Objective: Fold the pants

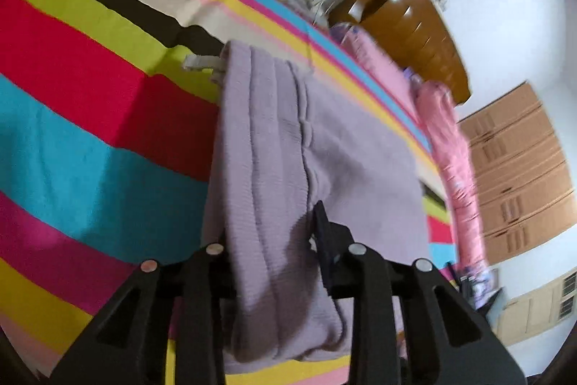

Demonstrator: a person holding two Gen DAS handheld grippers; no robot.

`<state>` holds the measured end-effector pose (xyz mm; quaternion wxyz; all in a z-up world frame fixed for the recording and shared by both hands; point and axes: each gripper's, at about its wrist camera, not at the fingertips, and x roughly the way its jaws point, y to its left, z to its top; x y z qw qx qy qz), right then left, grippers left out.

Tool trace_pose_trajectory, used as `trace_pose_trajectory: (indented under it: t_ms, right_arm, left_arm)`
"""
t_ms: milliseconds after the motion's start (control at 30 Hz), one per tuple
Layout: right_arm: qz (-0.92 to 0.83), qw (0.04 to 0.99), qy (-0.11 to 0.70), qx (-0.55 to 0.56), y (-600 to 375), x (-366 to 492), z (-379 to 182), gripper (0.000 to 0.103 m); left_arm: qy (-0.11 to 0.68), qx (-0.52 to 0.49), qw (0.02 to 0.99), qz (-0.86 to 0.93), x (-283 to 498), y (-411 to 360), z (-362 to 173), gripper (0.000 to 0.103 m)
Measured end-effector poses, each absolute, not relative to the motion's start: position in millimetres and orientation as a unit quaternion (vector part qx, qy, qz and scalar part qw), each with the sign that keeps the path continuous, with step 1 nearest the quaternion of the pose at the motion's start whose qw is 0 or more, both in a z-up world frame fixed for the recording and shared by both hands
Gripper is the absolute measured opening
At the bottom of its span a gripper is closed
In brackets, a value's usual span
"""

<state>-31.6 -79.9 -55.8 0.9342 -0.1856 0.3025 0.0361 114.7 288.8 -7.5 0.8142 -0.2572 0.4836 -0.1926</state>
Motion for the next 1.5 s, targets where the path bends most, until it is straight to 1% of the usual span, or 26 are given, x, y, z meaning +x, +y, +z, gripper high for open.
trace_pose_trajectory:
  t_ms: [33,100,200,267,300,333,367,400,467,500,533,600,667,733,800,867,900,933,967,1033,1167,1267,1333,1400,1433,1500]
  right_arm:
    - [0.034,0.934,0.303,-0.187,-80,-31,-56,0.085]
    - [0.034,0.934,0.303,-0.187,-79,-32,-55,0.085]
    - [0.036,0.934,0.308,-0.178,-79,-32,-55,0.085]
    - [0.041,0.932,0.312,-0.177,-79,-32,-54,0.086]
    - [0.051,0.93,0.317,-0.177,-80,-31,-53,0.086]
    - [0.067,0.927,0.323,-0.178,-81,-32,-50,0.086]
    - [0.094,0.924,0.326,-0.176,-86,-35,-45,0.086]
    - [0.121,0.923,0.323,-0.168,-91,-40,-38,0.086]
    - [0.169,0.929,0.302,-0.135,-99,-50,-23,0.086]
    - [0.185,0.93,0.294,-0.119,-100,-52,-17,0.086]
    - [0.207,0.93,0.286,-0.099,-97,-52,-10,0.086]
    - [0.232,0.928,0.279,-0.082,-85,-49,-3,0.086]
    - [0.219,0.931,0.279,-0.09,-65,-41,0,0.086]
    - [0.178,0.938,0.278,-0.104,-51,-33,-3,0.086]
    - [0.15,0.937,0.294,-0.112,-46,-25,-12,0.086]
    - [0.152,0.922,0.33,-0.131,-44,-20,-29,0.085]
    - [0.16,0.918,0.336,-0.137,-43,-22,-35,0.085]
    - [0.164,0.919,0.335,-0.128,-46,-24,-36,0.085]
    - [0.172,0.915,0.351,-0.106,-50,-21,-35,0.086]
    - [0.183,0.908,0.369,-0.079,-57,-16,-37,0.087]
    - [0.184,0.91,0.367,-0.065,-60,-20,-41,0.088]
    - [0.195,0.904,0.373,-0.071,-62,-21,-39,0.088]
    - [0.236,0.876,0.407,-0.107,-60,-18,-43,0.088]
    - [0.247,0.882,0.382,-0.12,-67,-17,-33,0.088]
    - [0.25,0.888,0.37,-0.104,-76,-13,-23,0.088]
    - [0.252,0.901,0.352,-0.024,-101,7,1,0.088]
  left_arm:
    - [0.485,-0.249,0.817,-0.188,116,286,-7,0.037]
    - [0.49,-0.23,0.822,-0.179,116,280,-6,0.039]
    - [0.489,-0.229,0.823,-0.178,113,279,-6,0.04]
    - [0.489,-0.239,0.821,-0.171,107,277,-5,0.043]
    - [0.49,-0.237,0.824,-0.158,104,283,-3,0.048]
    - [0.487,-0.217,0.838,-0.118,95,283,6,0.064]
    - [0.478,-0.188,0.855,-0.065,84,286,15,0.069]
    - [0.452,-0.151,0.879,-0.013,67,282,32,0.07]
    - [0.407,-0.128,0.904,-0.023,41,267,55,0.075]
    - [0.386,-0.13,0.912,-0.053,30,256,63,0.083]
    - [0.367,-0.123,0.918,-0.092,19,237,70,0.089]
    - [0.356,-0.076,0.922,-0.128,12,200,71,0.091]
    - [0.36,0.005,0.926,-0.114,14,160,62,0.091]
    - [0.381,0.055,0.919,-0.089,24,135,41,0.091]
    - [0.399,0.075,0.911,-0.067,29,128,16,0.091]
    - [0.403,0.083,0.909,-0.06,32,132,-3,0.094]
    - [0.391,0.09,0.914,-0.063,26,134,-8,0.094]
    - [0.381,0.094,0.918,-0.064,22,134,-11,0.094]
    - [0.379,0.091,0.919,-0.066,17,138,-13,0.095]
    - [0.382,0.08,0.918,-0.072,18,140,-15,0.096]
    - [0.384,0.079,0.918,-0.069,20,139,-17,0.1]
    - [0.381,0.081,0.919,-0.066,20,139,-16,0.1]
    - [0.389,0.082,0.915,-0.065,20,139,-10,0.1]
    - [0.381,0.069,0.919,-0.076,16,135,8,0.099]
    - [0.37,0.064,0.923,-0.082,14,136,16,0.1]
    - [0.341,0.061,0.934,-0.094,13,129,34,0.1]
